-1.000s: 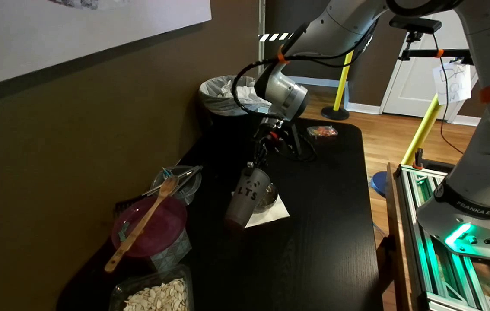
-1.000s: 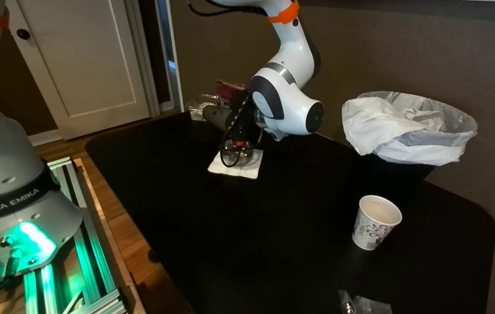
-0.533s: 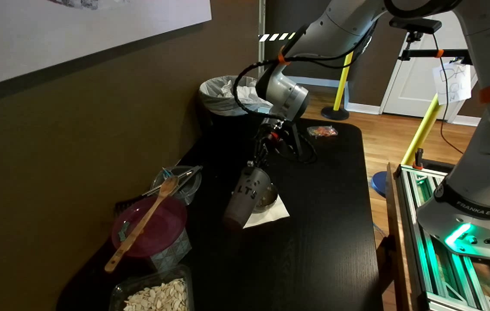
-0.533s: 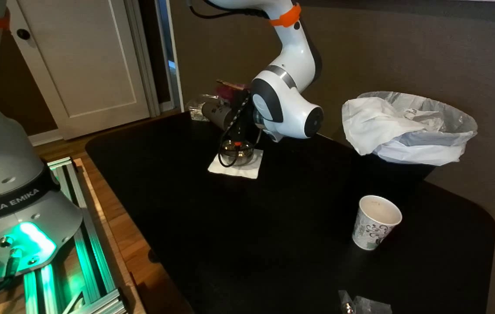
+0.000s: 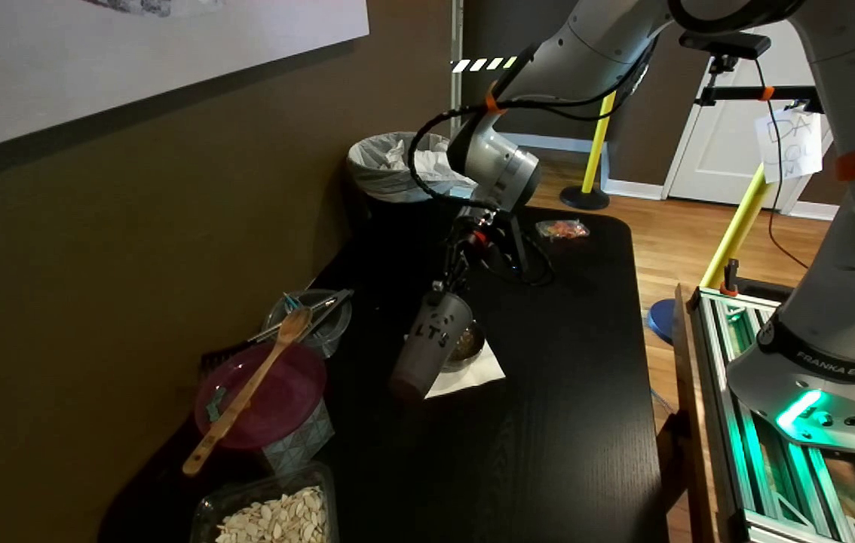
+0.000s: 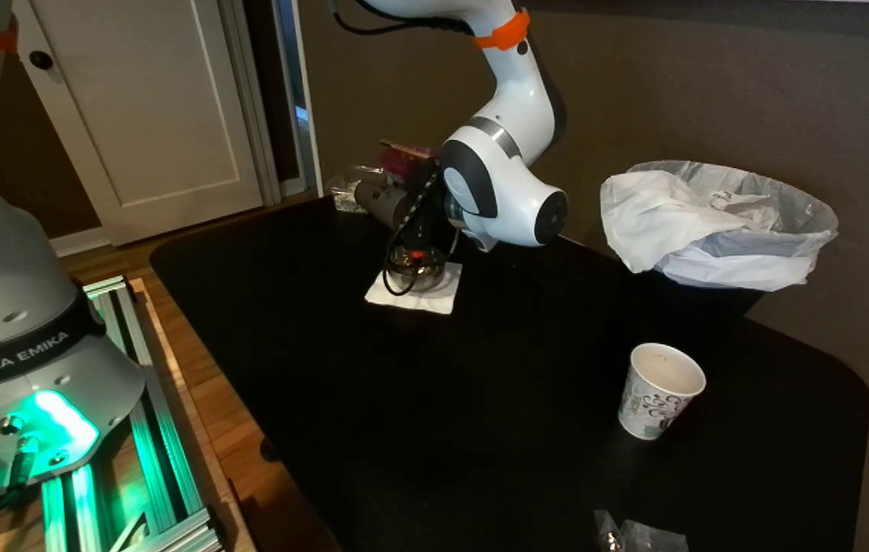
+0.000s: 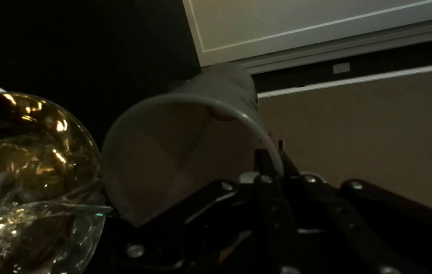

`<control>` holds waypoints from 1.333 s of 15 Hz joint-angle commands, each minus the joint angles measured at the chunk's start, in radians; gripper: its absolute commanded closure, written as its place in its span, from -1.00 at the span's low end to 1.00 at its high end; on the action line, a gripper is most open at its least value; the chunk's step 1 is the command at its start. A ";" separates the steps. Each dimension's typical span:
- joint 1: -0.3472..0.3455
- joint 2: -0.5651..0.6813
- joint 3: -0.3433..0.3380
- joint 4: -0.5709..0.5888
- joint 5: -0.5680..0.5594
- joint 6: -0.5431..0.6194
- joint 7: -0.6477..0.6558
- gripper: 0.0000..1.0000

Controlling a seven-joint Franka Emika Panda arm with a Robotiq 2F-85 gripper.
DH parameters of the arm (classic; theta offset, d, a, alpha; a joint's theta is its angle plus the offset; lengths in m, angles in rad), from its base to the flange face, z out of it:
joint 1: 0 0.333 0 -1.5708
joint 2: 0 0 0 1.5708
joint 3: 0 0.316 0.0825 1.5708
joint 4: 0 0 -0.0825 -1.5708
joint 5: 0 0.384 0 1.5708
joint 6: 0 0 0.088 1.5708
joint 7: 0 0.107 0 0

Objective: Pour the liquid in the cup into the metal bowl

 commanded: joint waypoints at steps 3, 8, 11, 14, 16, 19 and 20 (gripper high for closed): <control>0.054 -0.028 -0.020 -0.015 -0.026 0.022 -0.026 0.97; 0.098 -0.067 -0.026 -0.029 -0.066 0.103 -0.034 0.97; 0.113 -0.088 -0.022 -0.036 -0.100 0.158 -0.043 0.97; 0.125 -0.114 -0.014 -0.048 -0.134 0.215 -0.053 0.97; 0.132 -0.124 -0.011 -0.054 -0.156 0.250 -0.051 0.97; 0.136 -0.138 -0.002 -0.065 -0.172 0.280 -0.050 0.97; 0.139 -0.146 0.000 -0.071 -0.177 0.287 -0.051 0.97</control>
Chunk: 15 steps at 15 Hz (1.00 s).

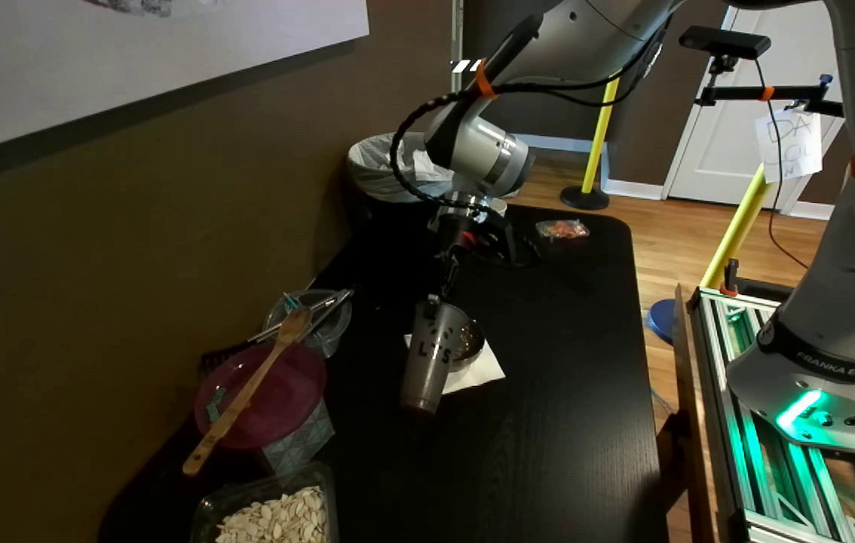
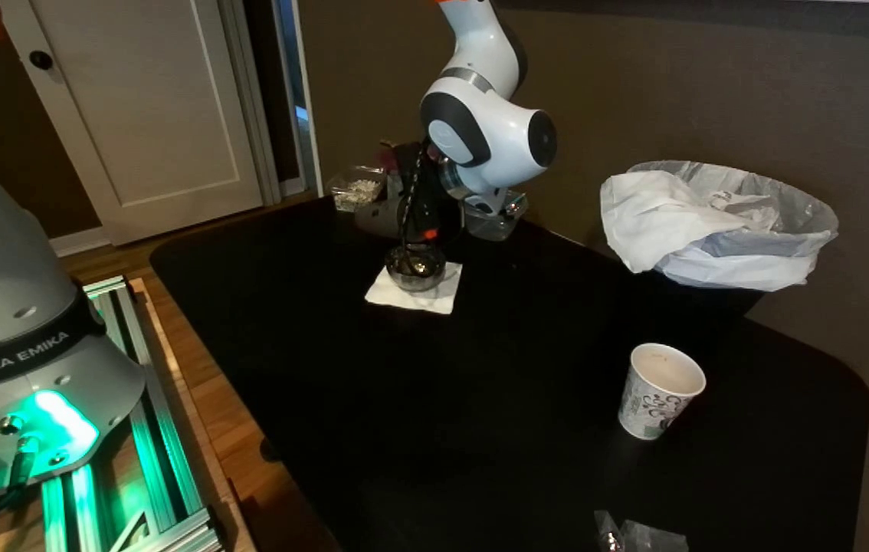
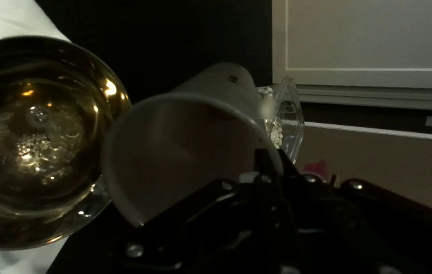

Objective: Pour the liquid in the cup into the metal bowl

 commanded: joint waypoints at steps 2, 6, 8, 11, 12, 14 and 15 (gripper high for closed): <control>0.021 -0.078 0.012 -0.056 -0.046 0.051 -0.008 0.97; 0.063 -0.207 0.025 -0.106 -0.115 0.102 0.001 0.97; 0.092 -0.275 0.042 -0.129 -0.162 0.165 -0.009 0.97; 0.127 -0.339 0.077 -0.151 -0.237 0.276 -0.011 0.97; 0.137 -0.352 0.090 -0.158 -0.258 0.321 -0.020 0.97; 0.156 -0.372 0.117 -0.172 -0.298 0.420 -0.031 0.97; 0.164 -0.372 0.129 -0.176 -0.325 0.467 -0.035 0.97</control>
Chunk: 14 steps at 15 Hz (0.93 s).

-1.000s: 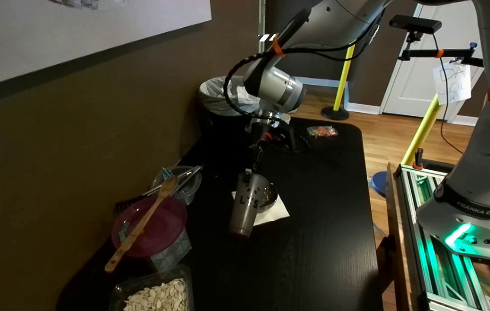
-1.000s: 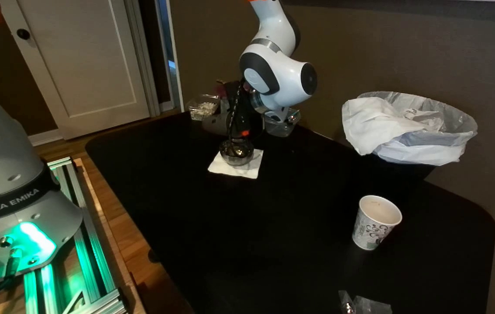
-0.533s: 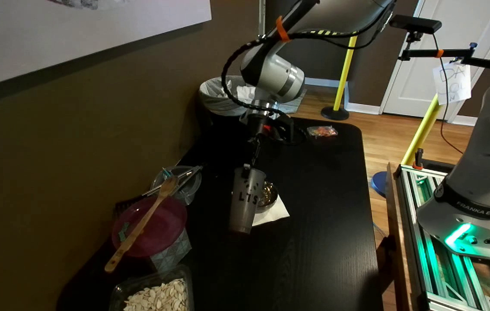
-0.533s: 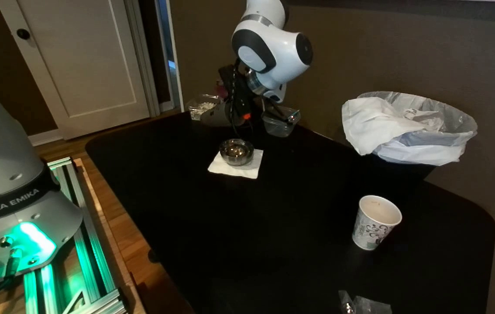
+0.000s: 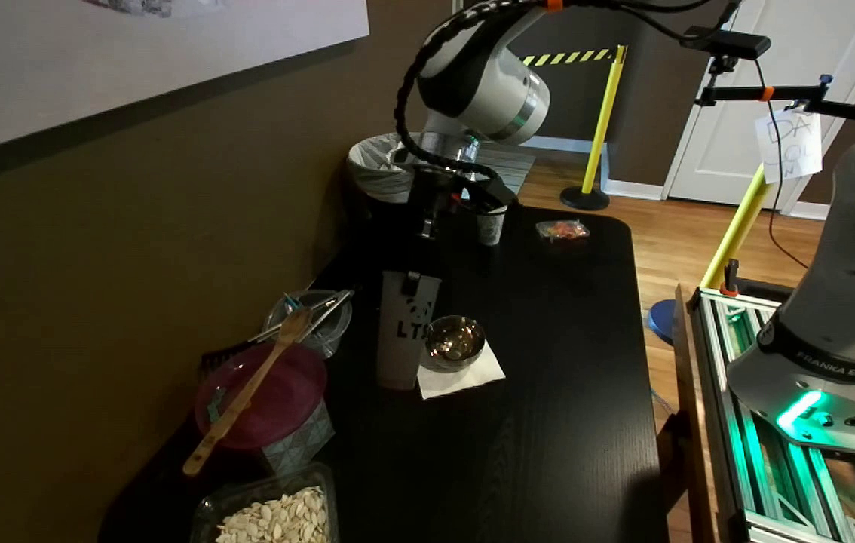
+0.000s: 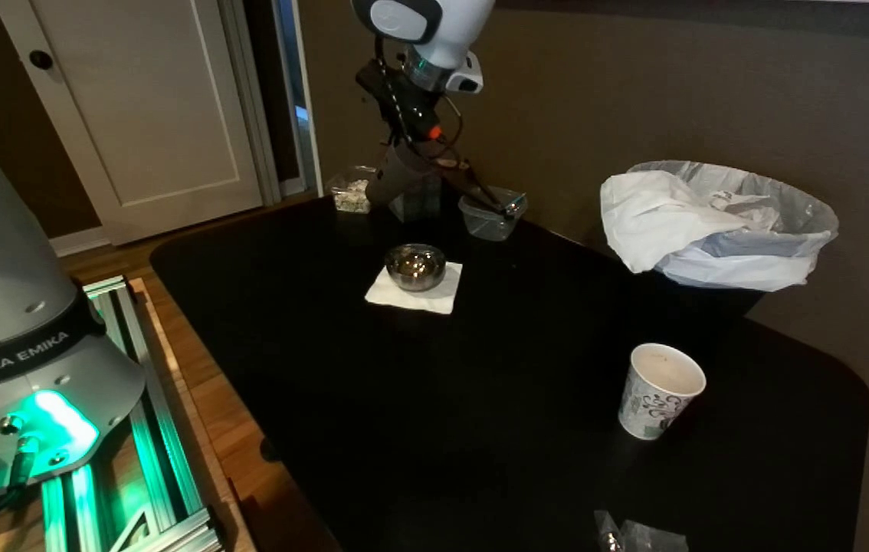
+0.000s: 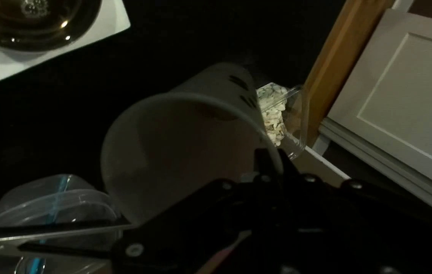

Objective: Pour the liquid in the cup into the metal bowl

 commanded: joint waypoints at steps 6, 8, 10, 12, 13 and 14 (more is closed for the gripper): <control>0.056 -0.003 0.087 -0.079 -0.311 0.396 -0.005 0.97; 0.060 0.011 0.102 -0.104 -0.422 0.472 0.009 0.97; 0.058 0.022 0.118 -0.125 -0.517 0.533 0.030 0.97; 0.058 0.039 0.132 -0.141 -0.602 0.585 0.047 0.97; 0.059 0.050 0.137 -0.148 -0.644 0.612 0.056 0.97; 0.062 0.061 0.139 -0.152 -0.689 0.624 0.072 0.97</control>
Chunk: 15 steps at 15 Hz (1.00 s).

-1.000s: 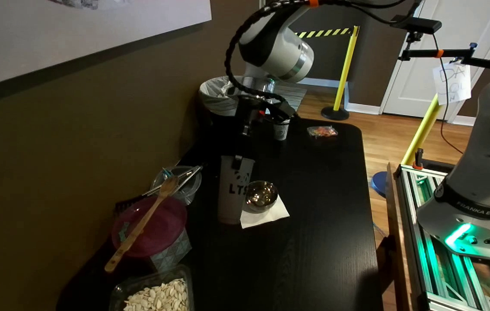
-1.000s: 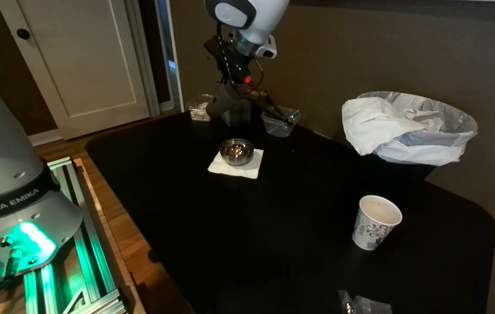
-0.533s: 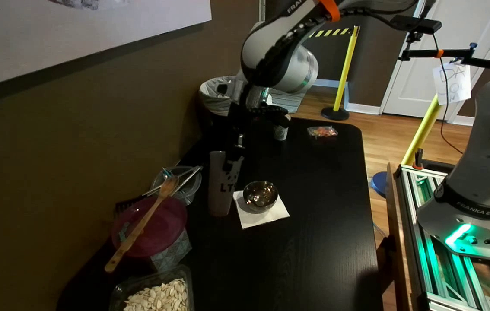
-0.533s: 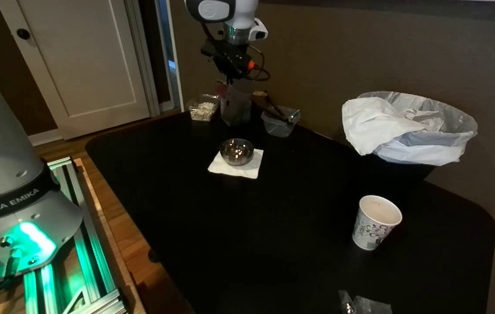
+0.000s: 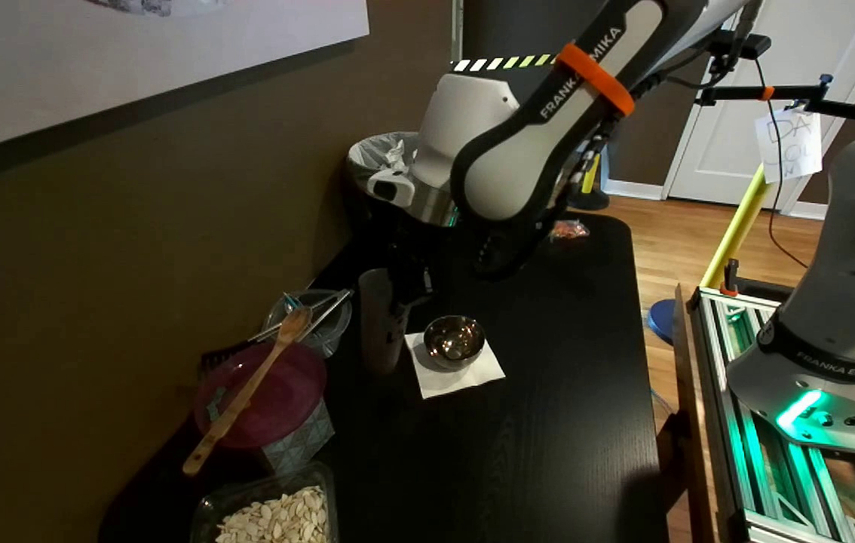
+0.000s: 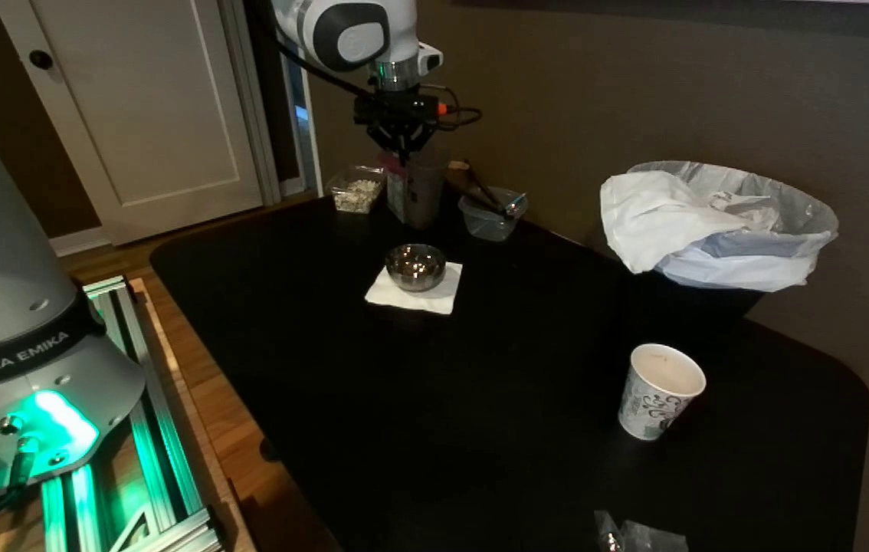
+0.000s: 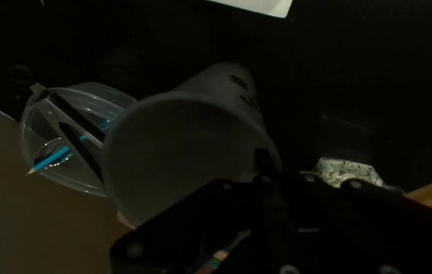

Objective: Pour the liquid in the cup into the metal bowl

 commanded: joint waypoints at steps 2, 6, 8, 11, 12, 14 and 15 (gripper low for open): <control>0.015 0.049 0.008 -0.028 -0.215 0.092 0.086 0.97; 0.039 0.094 -0.009 0.000 -0.396 0.093 0.172 0.97; 0.050 0.107 -0.013 0.014 -0.468 0.088 0.208 0.97; 0.056 0.130 -0.009 0.042 -0.538 0.077 0.243 0.97; 0.064 0.139 -0.015 0.054 -0.564 0.076 0.256 0.97; 0.071 0.162 -0.017 0.077 -0.601 0.072 0.273 0.97; 0.077 0.174 -0.022 0.091 -0.620 0.069 0.283 0.97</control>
